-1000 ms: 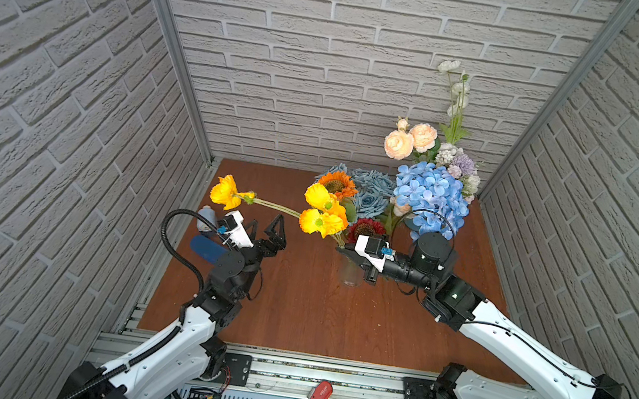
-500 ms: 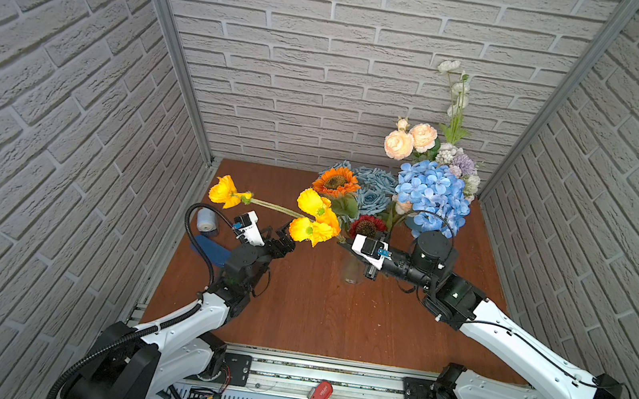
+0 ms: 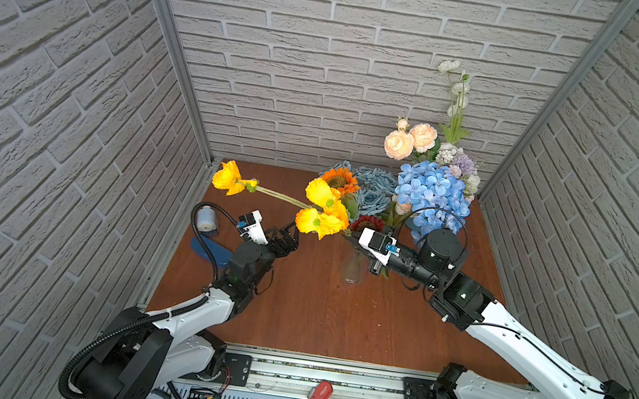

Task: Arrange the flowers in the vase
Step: 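Hold poppy stems with right gripper while left gripper releases and withdraws, then push the poppy stems down into the glass vase with the right gripper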

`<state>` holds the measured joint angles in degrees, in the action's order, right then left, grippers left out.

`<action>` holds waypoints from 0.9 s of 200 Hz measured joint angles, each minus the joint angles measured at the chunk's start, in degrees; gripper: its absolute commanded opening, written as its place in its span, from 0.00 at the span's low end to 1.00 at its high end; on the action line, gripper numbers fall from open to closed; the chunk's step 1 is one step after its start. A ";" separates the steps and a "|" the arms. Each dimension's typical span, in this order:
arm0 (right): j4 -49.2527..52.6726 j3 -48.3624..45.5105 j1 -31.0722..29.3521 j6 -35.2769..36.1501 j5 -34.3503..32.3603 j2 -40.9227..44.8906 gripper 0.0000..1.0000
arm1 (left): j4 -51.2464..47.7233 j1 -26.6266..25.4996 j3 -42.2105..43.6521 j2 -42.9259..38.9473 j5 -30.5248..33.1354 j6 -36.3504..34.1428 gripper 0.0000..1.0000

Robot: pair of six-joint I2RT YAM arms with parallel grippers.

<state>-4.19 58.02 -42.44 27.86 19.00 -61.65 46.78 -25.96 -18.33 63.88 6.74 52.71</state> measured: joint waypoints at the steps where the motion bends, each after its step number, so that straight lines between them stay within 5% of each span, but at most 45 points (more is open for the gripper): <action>1: -0.04 -0.07 0.02 0.00 -0.02 0.00 0.06 | 0.02 0.00 0.00 0.00 -0.02 0.00 0.98; 180: -24.13 -18.01 2.05 -15.17 -9.42 0.11 0.06 | 2.23 0.00 -8.15 5.86 -4.57 0.92 0.98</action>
<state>-28.32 40.01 -40.38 12.69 9.58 -61.54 49.01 -25.96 -26.48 69.73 2.17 53.63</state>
